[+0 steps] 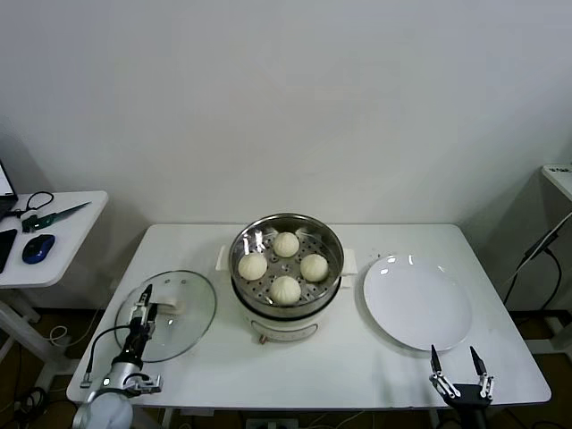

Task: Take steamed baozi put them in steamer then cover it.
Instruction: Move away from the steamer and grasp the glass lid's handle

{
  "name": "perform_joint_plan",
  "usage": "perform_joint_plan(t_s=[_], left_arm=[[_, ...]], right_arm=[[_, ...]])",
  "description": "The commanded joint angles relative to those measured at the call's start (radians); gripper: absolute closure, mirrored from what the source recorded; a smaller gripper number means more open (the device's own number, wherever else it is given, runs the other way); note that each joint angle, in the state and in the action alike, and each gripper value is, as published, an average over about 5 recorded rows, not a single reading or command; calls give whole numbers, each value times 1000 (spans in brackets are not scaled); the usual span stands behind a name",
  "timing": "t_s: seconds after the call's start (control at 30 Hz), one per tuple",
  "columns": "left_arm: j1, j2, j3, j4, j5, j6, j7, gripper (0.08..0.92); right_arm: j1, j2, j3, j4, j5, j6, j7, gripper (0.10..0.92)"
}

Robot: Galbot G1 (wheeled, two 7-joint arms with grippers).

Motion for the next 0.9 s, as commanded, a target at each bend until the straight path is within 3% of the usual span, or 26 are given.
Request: perform_joint_plan(t_s=[0.03, 0.6, 0.7, 0.9], left_arm=[[-26, 1, 3, 38, 10, 2, 1, 288], [-24, -20, 6, 32, 19, -26, -4, 806], [-25, -21, 5, 34, 20, -26, -4, 860], [-3, -9, 5, -28, -52, -7, 24, 868]], right_arm=[[0, 5, -1, -10, -4, 7, -2, 203], [-4, 9, -8, -11, -9, 18, -7, 203], [-4, 10, -8, -9, -9, 18, -7, 203], [-10, 13, -4, 5, -25, 6, 4, 203]])
